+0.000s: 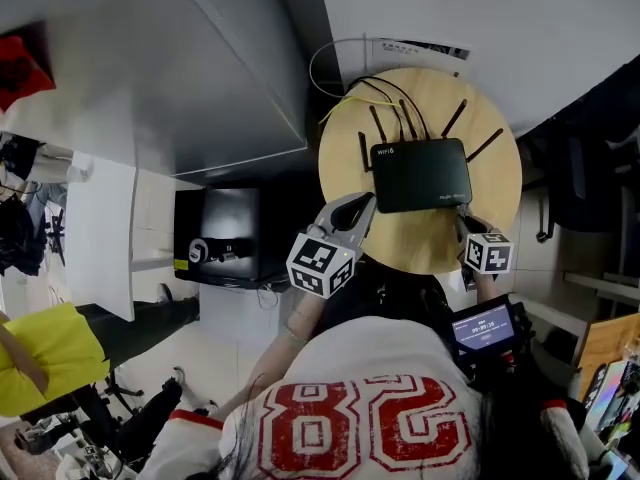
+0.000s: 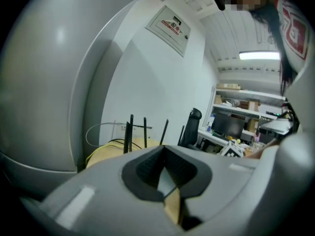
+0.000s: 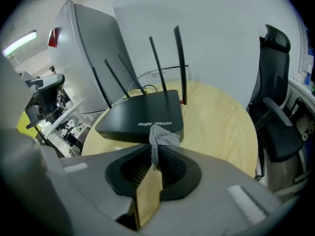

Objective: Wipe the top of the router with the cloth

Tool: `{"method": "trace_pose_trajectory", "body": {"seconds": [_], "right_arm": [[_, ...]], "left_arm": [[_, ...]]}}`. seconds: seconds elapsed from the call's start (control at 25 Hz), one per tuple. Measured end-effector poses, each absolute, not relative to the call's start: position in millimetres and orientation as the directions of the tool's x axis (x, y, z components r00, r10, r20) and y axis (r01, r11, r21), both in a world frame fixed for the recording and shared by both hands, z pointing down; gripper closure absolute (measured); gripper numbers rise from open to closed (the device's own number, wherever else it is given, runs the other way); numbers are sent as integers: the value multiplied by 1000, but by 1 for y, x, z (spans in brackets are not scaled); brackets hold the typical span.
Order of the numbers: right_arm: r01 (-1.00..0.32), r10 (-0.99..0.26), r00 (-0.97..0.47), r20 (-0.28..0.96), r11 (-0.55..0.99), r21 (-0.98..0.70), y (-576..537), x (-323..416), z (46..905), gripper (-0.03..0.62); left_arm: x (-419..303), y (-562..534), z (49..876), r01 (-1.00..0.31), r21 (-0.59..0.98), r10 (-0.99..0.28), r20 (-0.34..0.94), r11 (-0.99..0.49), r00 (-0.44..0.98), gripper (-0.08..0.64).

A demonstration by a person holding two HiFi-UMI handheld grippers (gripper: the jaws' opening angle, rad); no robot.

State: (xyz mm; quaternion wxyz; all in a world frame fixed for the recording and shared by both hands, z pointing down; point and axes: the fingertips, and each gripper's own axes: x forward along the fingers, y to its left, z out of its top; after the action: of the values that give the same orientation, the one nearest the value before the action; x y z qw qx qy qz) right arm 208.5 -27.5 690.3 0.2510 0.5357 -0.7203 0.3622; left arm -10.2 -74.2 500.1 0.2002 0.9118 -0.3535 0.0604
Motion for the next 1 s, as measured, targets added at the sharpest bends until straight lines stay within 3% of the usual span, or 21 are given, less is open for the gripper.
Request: {"method": "trace_pose_trajectory", "body": {"seconds": [1.0], "right_arm": [[-760,-366,-585,724,558,-332,-12,9,689,554]], "left_arm": [[-94,-68,501,-740,335,-710,234,-583,664,555]]}}
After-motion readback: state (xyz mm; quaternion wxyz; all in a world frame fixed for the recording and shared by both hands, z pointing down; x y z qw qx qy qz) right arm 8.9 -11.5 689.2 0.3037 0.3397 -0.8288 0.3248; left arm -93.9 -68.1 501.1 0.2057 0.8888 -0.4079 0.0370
